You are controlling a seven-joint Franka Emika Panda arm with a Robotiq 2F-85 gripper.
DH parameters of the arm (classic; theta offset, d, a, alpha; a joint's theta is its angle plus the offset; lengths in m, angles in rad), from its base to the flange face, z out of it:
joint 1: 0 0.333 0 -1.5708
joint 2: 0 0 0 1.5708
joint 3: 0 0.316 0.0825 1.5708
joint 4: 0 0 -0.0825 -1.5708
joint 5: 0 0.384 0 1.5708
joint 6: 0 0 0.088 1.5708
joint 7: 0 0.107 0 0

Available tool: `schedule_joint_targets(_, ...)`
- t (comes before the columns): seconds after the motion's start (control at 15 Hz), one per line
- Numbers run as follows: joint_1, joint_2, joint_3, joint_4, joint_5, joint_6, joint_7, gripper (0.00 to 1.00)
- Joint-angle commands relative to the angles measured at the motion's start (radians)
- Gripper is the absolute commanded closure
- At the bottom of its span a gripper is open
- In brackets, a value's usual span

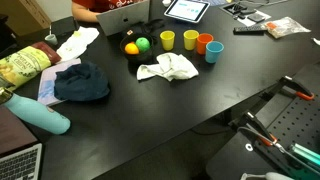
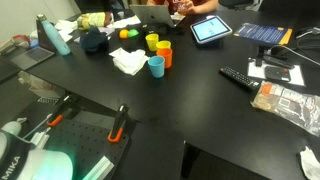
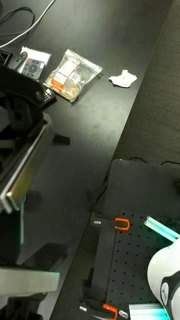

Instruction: Stack the second yellow cup from the top of the table into the orange cup, stack the yellow and orange cup into the yellow cup, stack the yellow orange and yellow cup into the blue cup

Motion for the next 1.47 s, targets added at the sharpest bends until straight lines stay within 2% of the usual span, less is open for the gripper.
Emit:
schedule_joint_targets(0.0, 0.032, -0.003, -0.021, 0.006, -0.014, -0.010, 0.018, 0.00)
schedule_joint_targets(0.4, 0.043, 0.013, -0.023, 0.016, -0.011, 0.001, 0.007, 0.00)
schedule_joint_targets(0.53, 0.102, 0.133, -0.048, 0.044, 0.024, 0.055, -0.042, 0.00)
schedule_joint_targets(0.93, 0.250, 0.496, -0.098, 0.142, 0.142, 0.391, -0.121, 0.00)
schedule_joint_targets(1.07, 0.287, 0.628, -0.129, 0.204, 0.251, 0.420, -0.125, 0.00)
schedule_joint_targets(1.27, 0.319, 0.826, -0.160, 0.311, 0.461, 0.386, -0.150, 0.00)
schedule_joint_targets(1.33, 0.321, 0.892, -0.155, 0.345, 0.511, 0.387, -0.155, 0.00)
schedule_joint_targets(1.4, 0.242, 0.958, -0.070, 0.383, 0.576, 0.391, -0.181, 0.00)
